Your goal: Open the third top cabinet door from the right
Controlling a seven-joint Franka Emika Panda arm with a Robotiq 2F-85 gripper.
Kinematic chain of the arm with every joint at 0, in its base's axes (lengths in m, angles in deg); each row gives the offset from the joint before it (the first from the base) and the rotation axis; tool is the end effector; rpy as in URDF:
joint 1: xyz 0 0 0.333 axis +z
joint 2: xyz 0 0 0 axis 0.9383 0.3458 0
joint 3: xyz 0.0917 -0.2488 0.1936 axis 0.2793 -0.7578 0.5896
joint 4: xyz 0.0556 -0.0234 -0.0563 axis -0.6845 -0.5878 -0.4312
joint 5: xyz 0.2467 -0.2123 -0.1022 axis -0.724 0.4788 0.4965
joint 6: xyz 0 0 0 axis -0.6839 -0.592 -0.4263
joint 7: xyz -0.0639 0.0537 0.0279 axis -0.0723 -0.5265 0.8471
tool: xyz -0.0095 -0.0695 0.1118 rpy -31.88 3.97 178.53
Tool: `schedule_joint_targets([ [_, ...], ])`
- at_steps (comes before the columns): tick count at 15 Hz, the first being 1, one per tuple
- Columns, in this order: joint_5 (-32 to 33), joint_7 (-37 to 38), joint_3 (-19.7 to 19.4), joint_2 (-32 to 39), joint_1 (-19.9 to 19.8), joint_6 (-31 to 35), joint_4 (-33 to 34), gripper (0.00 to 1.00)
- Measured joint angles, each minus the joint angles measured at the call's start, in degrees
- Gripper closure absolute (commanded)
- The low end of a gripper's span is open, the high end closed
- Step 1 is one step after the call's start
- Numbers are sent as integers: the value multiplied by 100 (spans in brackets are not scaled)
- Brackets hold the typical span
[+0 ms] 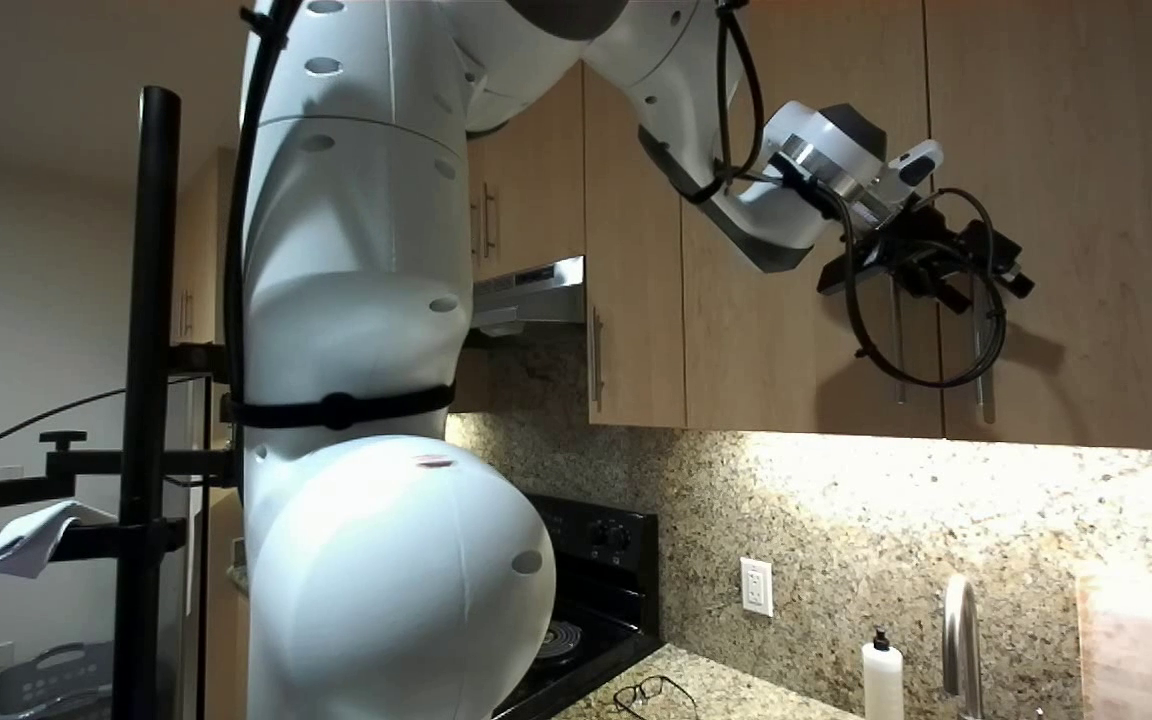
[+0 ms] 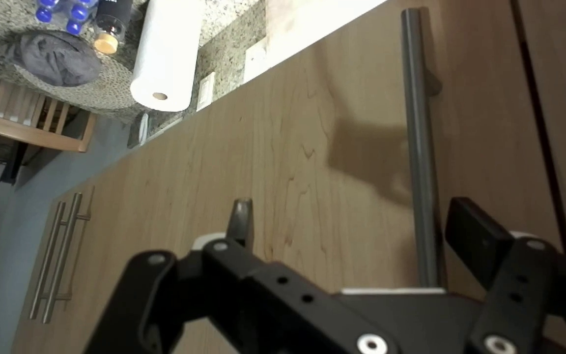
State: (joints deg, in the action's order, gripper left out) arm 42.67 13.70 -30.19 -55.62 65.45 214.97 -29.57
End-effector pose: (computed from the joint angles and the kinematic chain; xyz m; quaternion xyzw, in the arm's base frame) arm 0.5621 -0.0378 0.6260 0.8579 -0.2849 0.4009 0.1488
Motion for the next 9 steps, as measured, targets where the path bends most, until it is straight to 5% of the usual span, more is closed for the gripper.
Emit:
schedule_joint_targets([
  [9, 7, -117, -197, 477, 162, -182, 526, 0],
])
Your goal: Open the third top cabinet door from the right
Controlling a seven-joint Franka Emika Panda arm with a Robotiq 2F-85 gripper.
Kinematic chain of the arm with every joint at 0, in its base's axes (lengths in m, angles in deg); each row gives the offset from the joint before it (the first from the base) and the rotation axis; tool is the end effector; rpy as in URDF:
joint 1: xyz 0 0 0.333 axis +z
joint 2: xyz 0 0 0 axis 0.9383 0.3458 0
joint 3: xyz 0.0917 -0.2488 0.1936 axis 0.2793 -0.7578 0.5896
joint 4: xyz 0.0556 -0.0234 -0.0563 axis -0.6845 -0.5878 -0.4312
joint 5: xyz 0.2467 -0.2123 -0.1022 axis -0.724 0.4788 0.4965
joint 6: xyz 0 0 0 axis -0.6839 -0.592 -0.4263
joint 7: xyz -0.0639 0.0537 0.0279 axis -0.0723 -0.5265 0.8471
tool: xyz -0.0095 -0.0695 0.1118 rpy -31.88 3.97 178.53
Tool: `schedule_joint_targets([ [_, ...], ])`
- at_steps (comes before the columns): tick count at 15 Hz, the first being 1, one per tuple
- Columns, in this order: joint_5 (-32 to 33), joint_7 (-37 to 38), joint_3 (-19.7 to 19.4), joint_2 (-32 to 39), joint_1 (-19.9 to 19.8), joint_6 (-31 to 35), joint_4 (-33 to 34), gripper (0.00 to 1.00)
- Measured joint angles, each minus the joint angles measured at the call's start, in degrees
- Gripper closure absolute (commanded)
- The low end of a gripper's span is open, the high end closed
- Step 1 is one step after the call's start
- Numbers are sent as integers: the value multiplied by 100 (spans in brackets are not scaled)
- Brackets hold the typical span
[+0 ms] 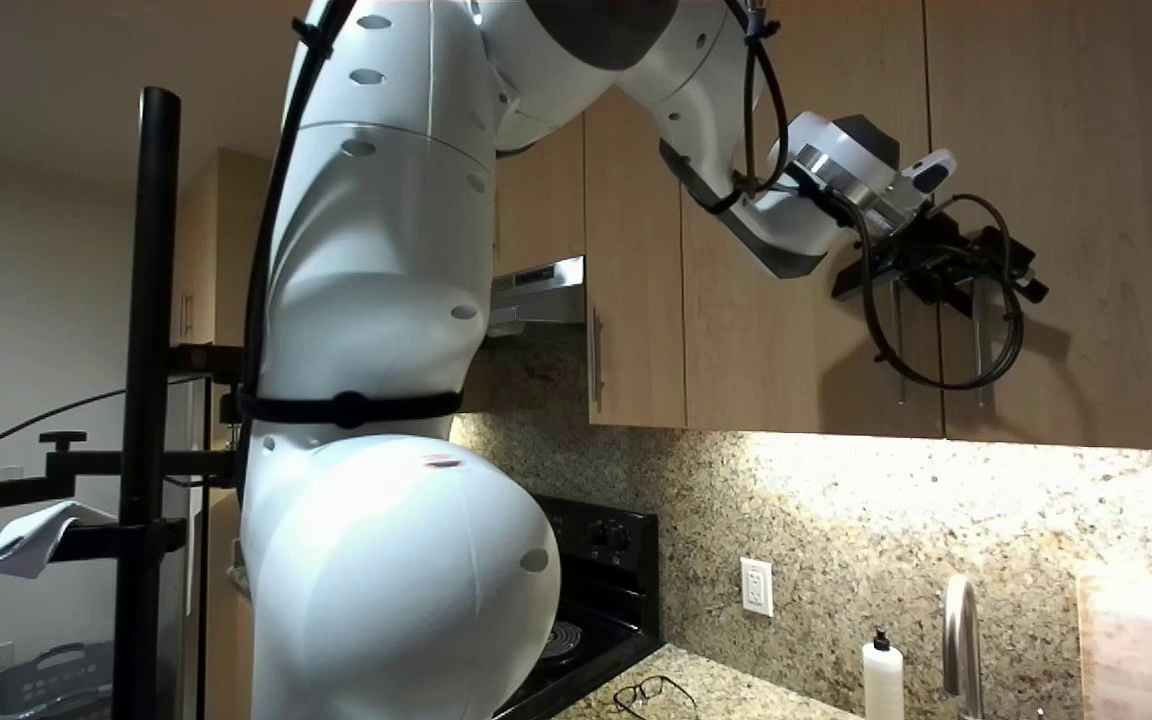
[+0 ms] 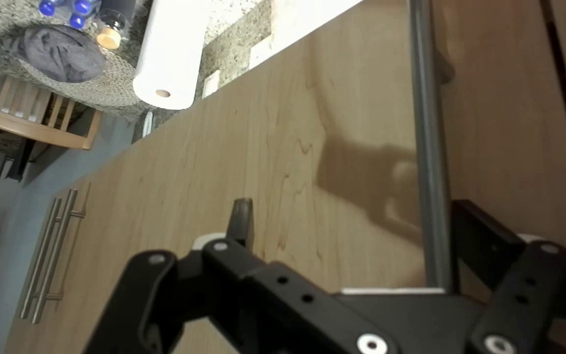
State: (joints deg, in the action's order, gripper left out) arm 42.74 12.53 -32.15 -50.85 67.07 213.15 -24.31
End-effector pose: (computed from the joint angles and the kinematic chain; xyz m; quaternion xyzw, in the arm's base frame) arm 0.5877 -0.0460 0.6196 0.8596 -0.2858 0.3914 0.1619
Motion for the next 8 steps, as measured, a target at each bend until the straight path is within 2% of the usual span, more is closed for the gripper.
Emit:
schedule_joint_targets([
  [8, -138, 6, -117, 60, 51, -68, 44, 0],
])
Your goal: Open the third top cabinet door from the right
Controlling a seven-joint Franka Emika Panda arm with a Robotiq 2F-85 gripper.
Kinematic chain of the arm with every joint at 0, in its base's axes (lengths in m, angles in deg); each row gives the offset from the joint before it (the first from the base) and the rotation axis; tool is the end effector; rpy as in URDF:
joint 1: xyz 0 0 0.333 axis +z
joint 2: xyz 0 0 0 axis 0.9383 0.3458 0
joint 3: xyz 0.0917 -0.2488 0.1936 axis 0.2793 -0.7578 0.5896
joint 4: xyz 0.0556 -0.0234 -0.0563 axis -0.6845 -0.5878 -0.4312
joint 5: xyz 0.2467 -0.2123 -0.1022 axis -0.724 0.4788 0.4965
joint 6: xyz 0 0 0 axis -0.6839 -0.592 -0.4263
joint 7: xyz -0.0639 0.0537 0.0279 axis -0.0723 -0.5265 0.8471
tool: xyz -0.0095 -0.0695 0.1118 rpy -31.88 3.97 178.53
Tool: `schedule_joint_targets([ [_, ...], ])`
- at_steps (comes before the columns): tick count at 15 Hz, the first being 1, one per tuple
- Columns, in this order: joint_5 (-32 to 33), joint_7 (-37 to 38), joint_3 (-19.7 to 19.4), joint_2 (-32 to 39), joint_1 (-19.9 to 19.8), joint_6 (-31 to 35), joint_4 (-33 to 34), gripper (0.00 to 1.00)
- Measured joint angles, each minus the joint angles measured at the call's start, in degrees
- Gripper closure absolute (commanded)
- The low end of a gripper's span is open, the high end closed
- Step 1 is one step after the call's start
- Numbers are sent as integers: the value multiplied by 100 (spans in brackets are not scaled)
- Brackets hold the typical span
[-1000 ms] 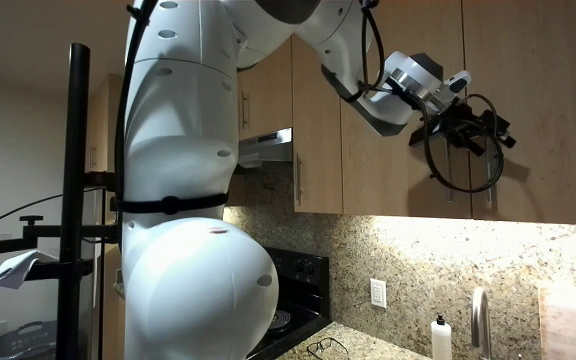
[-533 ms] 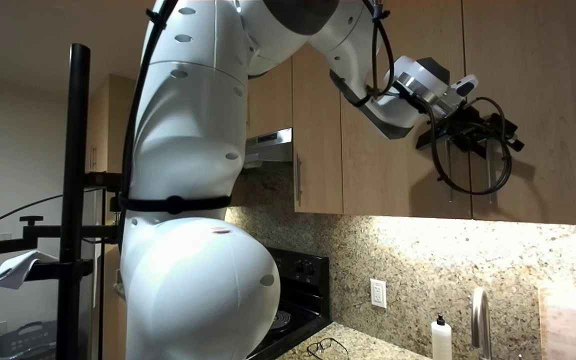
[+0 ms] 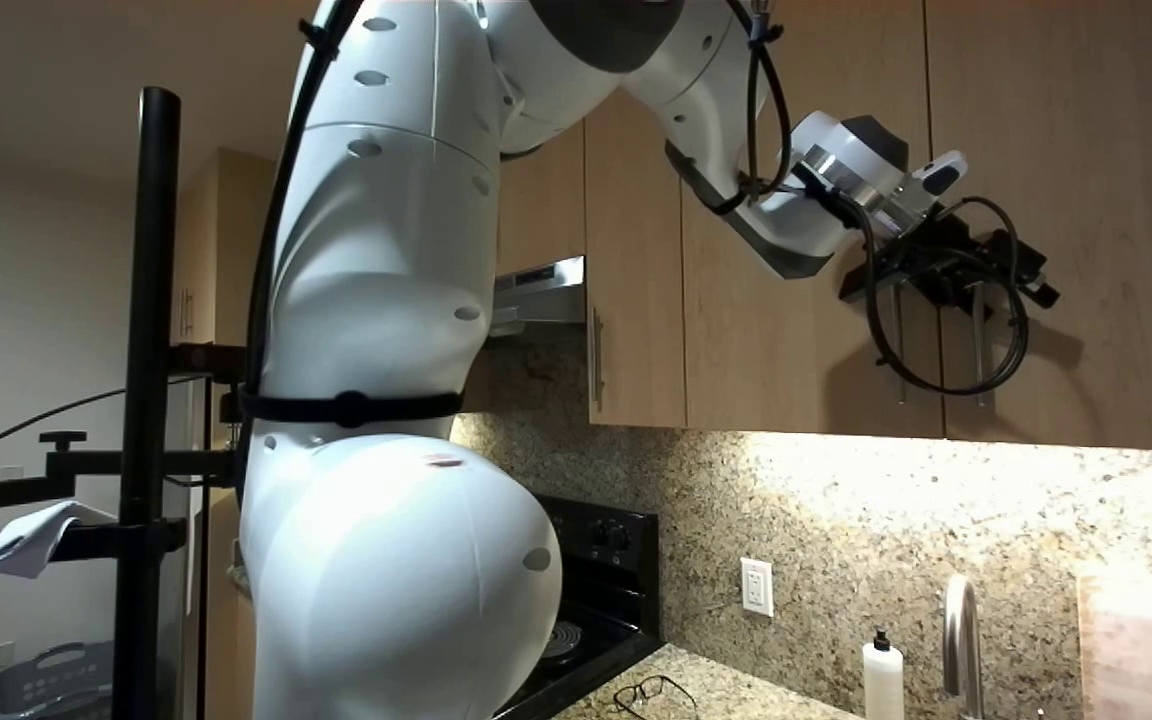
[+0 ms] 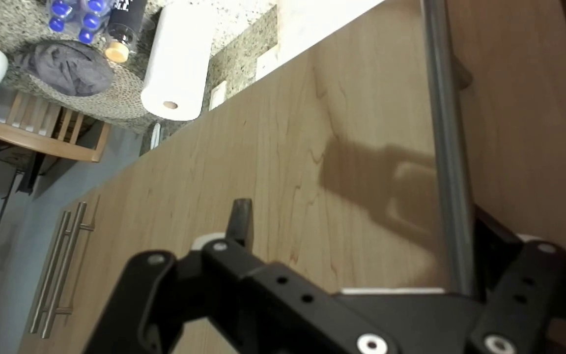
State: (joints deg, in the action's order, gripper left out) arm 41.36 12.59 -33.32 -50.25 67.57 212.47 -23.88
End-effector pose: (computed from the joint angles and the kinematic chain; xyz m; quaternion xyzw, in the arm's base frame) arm 0.5896 -0.0534 0.6154 0.8597 -0.2999 0.3818 0.1588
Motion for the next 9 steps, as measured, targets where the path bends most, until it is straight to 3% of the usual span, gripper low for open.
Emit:
schedule_joint_targets([
  [3, 26, 130, -15, -13, 31, -80, 2, 0],
  [9, 317, 1196, -11, -71, 233, -680, 24, 0],
])
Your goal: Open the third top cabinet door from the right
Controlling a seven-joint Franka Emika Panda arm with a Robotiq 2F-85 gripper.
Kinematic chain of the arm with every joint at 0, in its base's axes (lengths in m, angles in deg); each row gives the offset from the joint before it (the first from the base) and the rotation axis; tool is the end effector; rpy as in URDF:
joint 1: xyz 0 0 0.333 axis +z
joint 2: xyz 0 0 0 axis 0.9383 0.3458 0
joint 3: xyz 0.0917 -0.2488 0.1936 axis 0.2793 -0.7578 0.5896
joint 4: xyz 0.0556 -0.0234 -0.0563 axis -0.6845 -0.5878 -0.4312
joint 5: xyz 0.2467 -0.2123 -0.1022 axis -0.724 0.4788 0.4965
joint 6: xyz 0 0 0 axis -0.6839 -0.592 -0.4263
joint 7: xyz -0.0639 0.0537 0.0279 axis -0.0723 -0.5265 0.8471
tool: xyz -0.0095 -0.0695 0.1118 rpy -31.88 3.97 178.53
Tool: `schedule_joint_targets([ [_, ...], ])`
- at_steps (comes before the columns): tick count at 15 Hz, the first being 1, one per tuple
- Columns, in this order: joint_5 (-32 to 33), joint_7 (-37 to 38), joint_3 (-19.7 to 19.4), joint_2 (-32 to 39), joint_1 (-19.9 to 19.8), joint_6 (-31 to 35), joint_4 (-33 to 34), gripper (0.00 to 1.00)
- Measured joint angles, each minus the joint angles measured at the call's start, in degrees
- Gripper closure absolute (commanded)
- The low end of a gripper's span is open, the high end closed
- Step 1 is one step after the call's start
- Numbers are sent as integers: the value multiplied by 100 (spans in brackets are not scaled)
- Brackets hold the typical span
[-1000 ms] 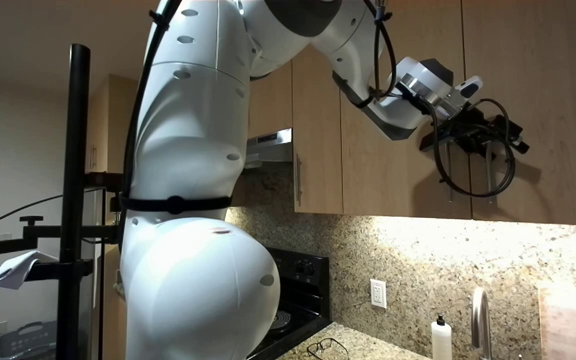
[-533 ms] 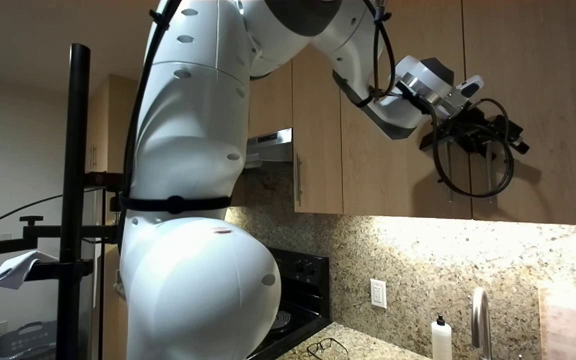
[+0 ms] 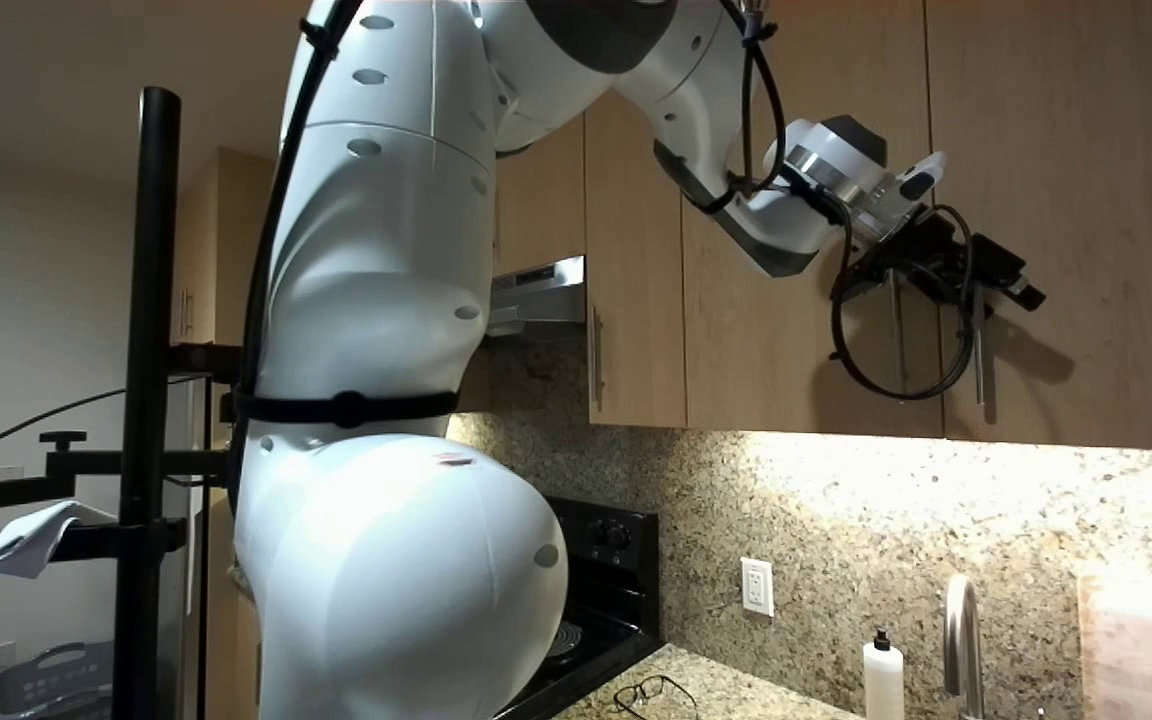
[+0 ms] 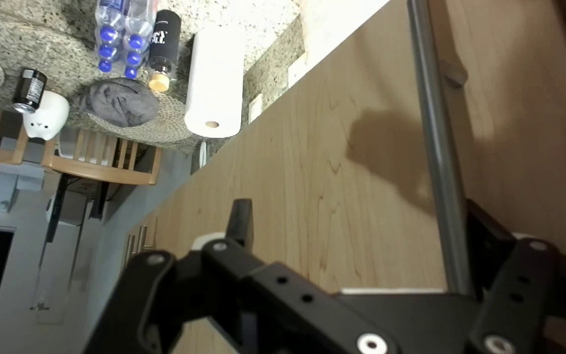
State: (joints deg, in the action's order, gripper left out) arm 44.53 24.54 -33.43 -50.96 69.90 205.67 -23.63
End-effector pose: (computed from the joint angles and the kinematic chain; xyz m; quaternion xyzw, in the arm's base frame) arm 0.5808 -0.0445 0.6142 0.8271 -0.3822 0.3773 0.1658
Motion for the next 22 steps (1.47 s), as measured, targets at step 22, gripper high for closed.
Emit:
schedule_joint_targets([
  [22, -1463, -1841, -377, -1122, -283, 1142, -1420, 0],
])
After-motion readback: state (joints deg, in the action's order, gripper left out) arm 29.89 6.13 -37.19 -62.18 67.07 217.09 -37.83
